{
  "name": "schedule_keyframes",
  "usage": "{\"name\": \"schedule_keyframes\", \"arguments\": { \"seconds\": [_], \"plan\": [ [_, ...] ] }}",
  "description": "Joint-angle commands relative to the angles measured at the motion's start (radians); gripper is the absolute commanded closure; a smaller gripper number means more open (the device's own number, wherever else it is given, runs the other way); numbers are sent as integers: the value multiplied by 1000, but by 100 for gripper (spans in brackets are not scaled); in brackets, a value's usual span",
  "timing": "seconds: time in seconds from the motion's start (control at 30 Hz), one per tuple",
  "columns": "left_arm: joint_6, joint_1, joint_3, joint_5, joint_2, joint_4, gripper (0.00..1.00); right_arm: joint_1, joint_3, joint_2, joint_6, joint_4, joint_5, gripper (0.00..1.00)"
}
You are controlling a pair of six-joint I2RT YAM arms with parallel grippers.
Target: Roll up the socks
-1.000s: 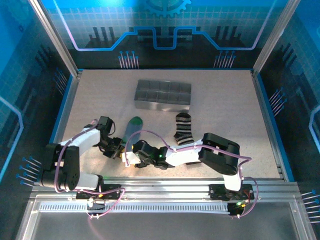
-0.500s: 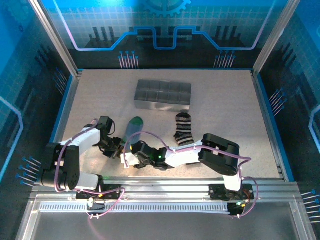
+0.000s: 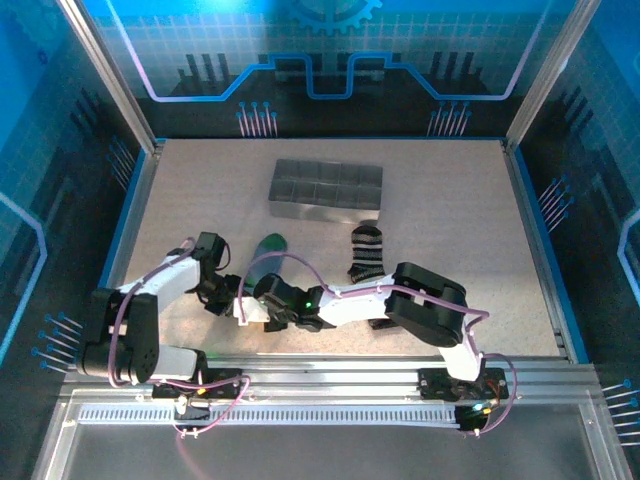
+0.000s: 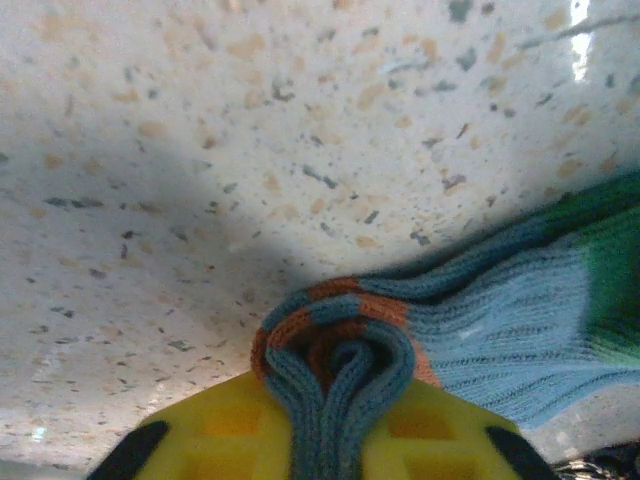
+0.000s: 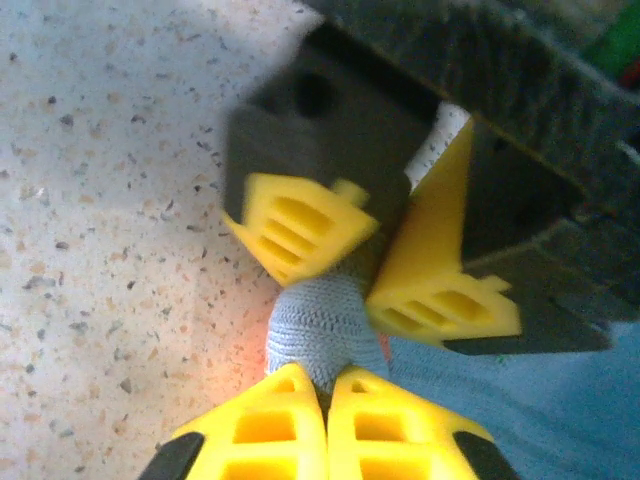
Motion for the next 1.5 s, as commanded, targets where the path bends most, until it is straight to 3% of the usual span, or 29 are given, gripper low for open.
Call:
{"name": "schedule_keyframes", "arguments": {
  "seconds": [0.0,0.13,0.27,0.4,0.77,1.27,1.47],
  "plan": [
    [-16,-11,4,-54,-58,-118,66,-39,7,55,112,-113,-94,100],
    [-45,3,34,-67,-146,-164,42,-67,3,64,186,-148,-217,100],
    [-78,29,39,-75,-225,-172,32,-105,9,79,257,-174,-325,100],
    [-83,37,29,-75,-280,-146,34,-138,26,93,298,-202,-410,100],
    [-75,28,-113,64,-359,83,46,-233,99,165,464,-282,-603,100],
    [-39,14,-188,29,-370,139,55,-293,254,274,589,-458,-705,100],
    [-24,14,-209,12,-306,206,56,-311,287,301,636,-476,-744,100]
  ]
}}
